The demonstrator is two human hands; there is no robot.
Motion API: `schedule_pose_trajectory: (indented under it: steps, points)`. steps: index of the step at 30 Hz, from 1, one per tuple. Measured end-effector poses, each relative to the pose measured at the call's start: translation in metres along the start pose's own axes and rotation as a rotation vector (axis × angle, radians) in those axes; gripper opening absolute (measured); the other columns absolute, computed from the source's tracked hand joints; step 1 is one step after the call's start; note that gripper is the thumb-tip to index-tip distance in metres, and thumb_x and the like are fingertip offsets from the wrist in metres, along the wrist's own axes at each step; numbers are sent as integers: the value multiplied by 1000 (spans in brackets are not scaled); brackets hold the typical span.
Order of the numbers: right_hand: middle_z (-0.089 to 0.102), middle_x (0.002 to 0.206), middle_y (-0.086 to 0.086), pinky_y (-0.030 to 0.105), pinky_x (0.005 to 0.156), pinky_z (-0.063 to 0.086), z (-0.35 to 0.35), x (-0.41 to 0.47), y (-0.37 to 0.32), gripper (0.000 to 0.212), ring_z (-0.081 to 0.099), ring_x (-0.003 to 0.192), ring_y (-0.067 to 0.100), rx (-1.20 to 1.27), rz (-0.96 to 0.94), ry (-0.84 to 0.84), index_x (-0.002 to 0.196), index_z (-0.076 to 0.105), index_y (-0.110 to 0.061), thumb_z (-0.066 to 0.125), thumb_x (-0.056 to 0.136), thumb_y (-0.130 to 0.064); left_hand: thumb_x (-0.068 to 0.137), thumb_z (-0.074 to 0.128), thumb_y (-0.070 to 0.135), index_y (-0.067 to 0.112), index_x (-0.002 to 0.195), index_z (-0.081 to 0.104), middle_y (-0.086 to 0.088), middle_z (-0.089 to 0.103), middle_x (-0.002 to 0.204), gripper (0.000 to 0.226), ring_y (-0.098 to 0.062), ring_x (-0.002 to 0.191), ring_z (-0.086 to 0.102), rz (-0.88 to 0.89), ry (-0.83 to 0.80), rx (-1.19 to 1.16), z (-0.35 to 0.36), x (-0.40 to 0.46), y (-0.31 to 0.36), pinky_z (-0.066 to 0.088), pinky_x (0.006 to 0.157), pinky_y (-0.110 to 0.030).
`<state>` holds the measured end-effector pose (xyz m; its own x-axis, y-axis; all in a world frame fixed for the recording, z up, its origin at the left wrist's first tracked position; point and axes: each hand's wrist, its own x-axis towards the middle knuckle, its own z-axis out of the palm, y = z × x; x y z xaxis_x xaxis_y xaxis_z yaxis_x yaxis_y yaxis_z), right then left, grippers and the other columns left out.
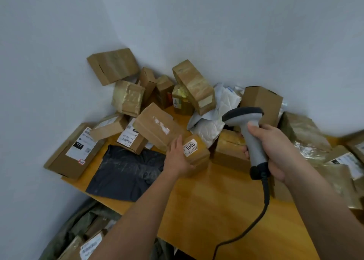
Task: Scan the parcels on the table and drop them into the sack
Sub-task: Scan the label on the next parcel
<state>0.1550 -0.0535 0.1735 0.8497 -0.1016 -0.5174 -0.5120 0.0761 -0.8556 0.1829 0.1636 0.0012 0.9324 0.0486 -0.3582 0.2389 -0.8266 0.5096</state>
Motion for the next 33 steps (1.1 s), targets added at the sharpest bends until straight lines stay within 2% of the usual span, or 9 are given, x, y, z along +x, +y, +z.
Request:
schedule_pose_trajectory:
  steps: [3, 5, 8, 13, 19, 22, 25, 28, 33]
  points:
    - [60, 99, 13, 29, 52, 52, -7, 14, 4, 31, 61, 55, 14, 42, 46, -9, 119, 55, -11, 60, 96, -31, 67, 87, 30, 18, 155, 6, -4, 19, 153, 120, -25, 135, 34, 9, 52, -117, -1, -6, -2, 43, 100, -37]
    - [59, 96, 11, 26, 50, 52, -6, 20, 7, 25, 60, 51, 12, 69, 70, -17, 113, 55, -11, 61, 96, -27, 66, 87, 32, 16, 152, 14, -4, 25, 146, 114, -23, 128, 40, 45, 83, -79, -6, -12, -1, 44, 90, -32]
    - [58, 94, 11, 24, 49, 51, 0, 25, 11, 24, 58, 53, 12, 99, 91, -12, 114, 53, -11, 62, 96, -23, 64, 87, 37, 15, 145, 24, -2, 31, 135, 105, -23, 116, 47, 152, 163, -34, -16, -25, 1, 50, 87, -36]
    - [58, 84, 9, 25, 49, 49, 19, 17, 17, 41, 55, 58, 14, 126, 104, -26, 122, 53, -7, 70, 90, -26, 62, 85, 34, 21, 137, 23, 1, 26, 133, 98, -18, 113, 44, 427, 361, 84, -39, -56, 5, 55, 79, -30]
    - [61, 86, 12, 31, 52, 51, 47, -4, 12, 85, 58, 61, 17, 129, 87, -50, 128, 46, -8, 81, 64, -54, 62, 88, 30, 15, 129, 30, -11, 30, 131, 89, -31, 113, 45, 711, 717, 232, -75, -71, 15, 55, 75, -37]
    - [63, 92, 12, 28, 49, 52, 57, -14, 3, 94, 58, 60, 16, 123, 54, -62, 134, 38, -10, 80, 64, -58, 69, 85, 23, 17, 126, 31, -12, 29, 130, 79, -39, 106, 54, 790, 801, 300, -85, -74, 18, 58, 67, -41]
    - [62, 105, 12, 31, 57, 53, 64, -22, -1, 88, 59, 69, 18, 122, 10, -48, 134, 33, -15, 81, 69, -49, 73, 75, 15, 20, 126, 32, -13, 28, 130, 69, -38, 109, 46, 865, 851, 359, -94, -78, 18, 59, 66, -41]
    - [61, 110, 13, 33, 67, 55, 70, -26, -2, 87, 60, 77, 19, 176, 2, -71, 137, 31, -15, 83, 72, -39, 66, 84, 13, 20, 127, 33, -14, 28, 129, 80, -36, 110, 41, 896, 892, 400, -106, -81, 17, 57, 71, -40]
    - [62, 105, 15, 31, 60, 51, 76, -27, -3, 79, 57, 71, 18, 252, 10, -127, 135, 32, -17, 83, 75, -29, 66, 88, 26, 24, 129, 34, -11, 28, 132, 83, -33, 114, 43, 903, 828, 395, -122, -86, 11, 57, 80, -40]
